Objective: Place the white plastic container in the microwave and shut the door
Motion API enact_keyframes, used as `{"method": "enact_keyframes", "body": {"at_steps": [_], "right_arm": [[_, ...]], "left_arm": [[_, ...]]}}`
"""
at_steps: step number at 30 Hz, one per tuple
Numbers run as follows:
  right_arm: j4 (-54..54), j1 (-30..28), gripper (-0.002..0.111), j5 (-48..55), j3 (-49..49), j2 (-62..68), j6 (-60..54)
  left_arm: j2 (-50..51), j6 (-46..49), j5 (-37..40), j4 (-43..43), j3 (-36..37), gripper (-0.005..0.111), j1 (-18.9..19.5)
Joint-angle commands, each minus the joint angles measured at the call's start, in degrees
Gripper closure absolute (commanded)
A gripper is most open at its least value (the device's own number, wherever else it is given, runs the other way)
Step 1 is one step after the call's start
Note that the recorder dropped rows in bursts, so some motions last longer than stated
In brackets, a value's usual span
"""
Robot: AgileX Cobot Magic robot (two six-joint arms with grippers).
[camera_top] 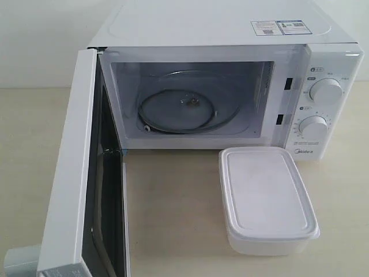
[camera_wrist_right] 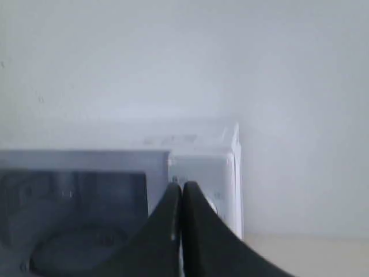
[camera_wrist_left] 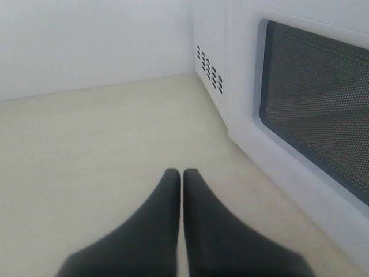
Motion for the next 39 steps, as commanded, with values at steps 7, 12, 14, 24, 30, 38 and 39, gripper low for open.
{"method": "enact_keyframes", "body": {"at_steps": [7,12,14,24,30,38,39], "right_arm": [[-0.11,-0.14,0.108,-44.45,-0.01,-0.23,4.33],[7.61,-0.14,0.108,-34.71,-8.15,-0.23,4.19],[12.72,-0.14,0.108,-22.73,-13.92,-0.23,1.61],[16.08,-0.14,0.108,26.93,-36.64,20.96,-12.77],[16.08,-0.14,0.108,42.96,-42.98,35.92,-6.04],[12.66,-0.14,0.108,49.08,-43.25,49.93,-6.56],[12.66,-0.14,0.108,50.63,-43.25,51.39,-7.99]], "left_arm": [[-0.07,0.00,-0.01,0.31,0.23,0.103,0.27],[-0.07,0.00,-0.01,0.31,0.23,0.103,0.27],[-0.07,0.00,-0.01,0.31,0.23,0.103,0.27],[-0.07,0.00,-0.01,0.31,0.23,0.103,0.27],[-0.07,0.00,-0.01,0.31,0.23,0.103,0.27],[-0.07,0.00,-0.01,0.31,0.23,0.103,0.27],[-0.07,0.00,-0.01,0.31,0.23,0.103,0.27]]}}
